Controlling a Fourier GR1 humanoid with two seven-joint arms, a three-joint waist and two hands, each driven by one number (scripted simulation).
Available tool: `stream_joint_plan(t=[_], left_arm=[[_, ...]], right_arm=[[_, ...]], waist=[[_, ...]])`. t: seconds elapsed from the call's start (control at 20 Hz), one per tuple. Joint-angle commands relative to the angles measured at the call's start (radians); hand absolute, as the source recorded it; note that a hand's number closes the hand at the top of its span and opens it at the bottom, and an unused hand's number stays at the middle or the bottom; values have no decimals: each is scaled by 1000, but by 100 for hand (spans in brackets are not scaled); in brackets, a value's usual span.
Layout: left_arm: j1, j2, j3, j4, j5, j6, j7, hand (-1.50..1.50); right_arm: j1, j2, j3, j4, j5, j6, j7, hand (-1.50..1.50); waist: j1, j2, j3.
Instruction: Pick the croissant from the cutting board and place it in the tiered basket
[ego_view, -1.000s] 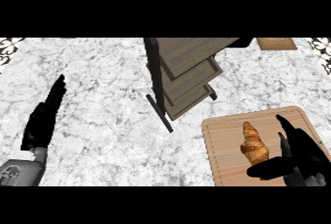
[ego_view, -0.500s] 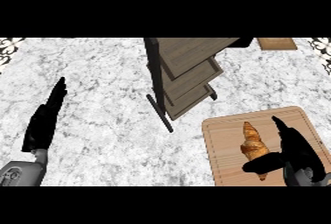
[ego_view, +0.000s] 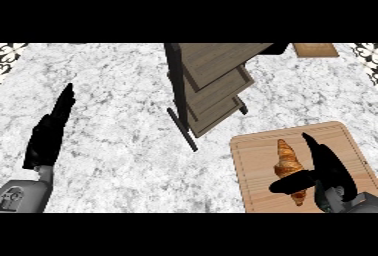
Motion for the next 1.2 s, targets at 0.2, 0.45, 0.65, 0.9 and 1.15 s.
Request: stream_joint_plan(t=[0.2, 0.45, 0.65, 0.9, 1.15], left_arm=[[-15, -20, 17, 14, -16, 2, 5, 0], [4, -36, 12, -16, -40, -4, 24, 0], [-36, -34, 44, 32, -41, -26, 15, 0], [-10, -52, 49, 22, -58, -25, 3, 0], [-58, -57, -11, -15, -59, -56, 9, 0]], right_arm=[[-3, 54, 75, 57, -37, 156, -10, 150], [-49, 73, 59, 82, 48, 166, 34, 150], [-56, 155, -42, 139, 48, 92, -33, 150], [-1, 114, -109, -46, 103, 63, 74, 150], [-384, 270, -90, 140, 295, 0, 198, 150]], waist=[[-3, 2, 2], [-1, 1, 2], [-5, 3, 3], [-10, 0, 2], [114, 15, -19]])
